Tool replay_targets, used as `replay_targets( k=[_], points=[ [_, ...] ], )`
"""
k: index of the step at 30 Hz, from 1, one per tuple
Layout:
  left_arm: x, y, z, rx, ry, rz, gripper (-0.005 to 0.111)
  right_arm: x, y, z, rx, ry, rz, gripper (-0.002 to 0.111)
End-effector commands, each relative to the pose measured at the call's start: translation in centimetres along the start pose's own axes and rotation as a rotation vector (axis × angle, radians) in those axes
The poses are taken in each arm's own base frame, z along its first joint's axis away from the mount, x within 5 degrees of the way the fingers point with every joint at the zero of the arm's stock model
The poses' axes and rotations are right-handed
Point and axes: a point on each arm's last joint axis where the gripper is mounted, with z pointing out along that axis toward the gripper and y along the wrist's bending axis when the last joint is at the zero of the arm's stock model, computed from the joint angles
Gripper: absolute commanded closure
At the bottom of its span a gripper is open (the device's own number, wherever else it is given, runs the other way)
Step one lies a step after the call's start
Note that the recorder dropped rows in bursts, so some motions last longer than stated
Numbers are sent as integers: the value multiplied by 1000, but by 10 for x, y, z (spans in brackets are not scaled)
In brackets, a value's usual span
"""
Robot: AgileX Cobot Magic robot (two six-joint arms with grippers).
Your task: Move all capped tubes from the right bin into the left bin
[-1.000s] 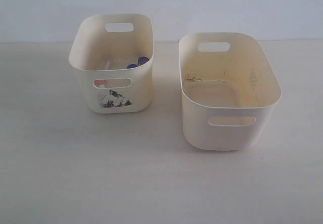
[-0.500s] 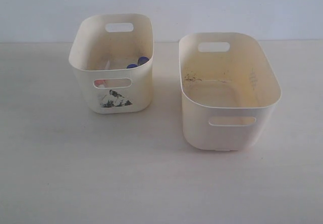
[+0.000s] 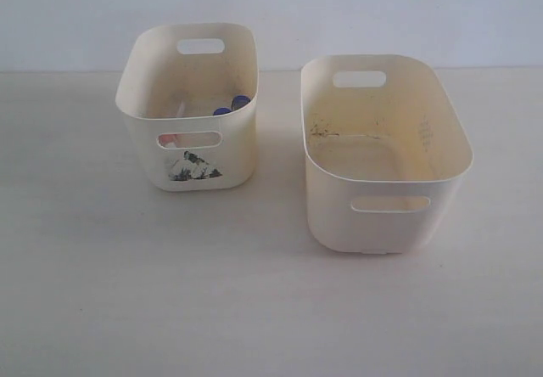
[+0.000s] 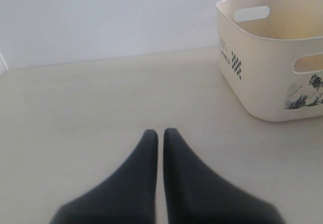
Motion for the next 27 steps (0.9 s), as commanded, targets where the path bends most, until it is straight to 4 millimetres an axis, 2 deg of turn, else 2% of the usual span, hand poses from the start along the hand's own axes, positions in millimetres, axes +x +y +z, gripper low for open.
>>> replay_targets(
  k=[1, 9, 18, 27],
  points=[
    [-3, 0, -1, 1, -21, -18, 102, 4, 0, 0, 4, 42, 12, 108],
    [-3, 0, -1, 1, -21, -18, 102, 4, 0, 0, 3, 44, 48, 108],
    [-3, 0, -1, 1, -21, -18, 102, 4, -9, -1, 170, 39, 115, 108],
    [-3, 0, -1, 1, -21, -18, 102, 4, -9, -1, 173, 39, 117, 108]
  ],
)
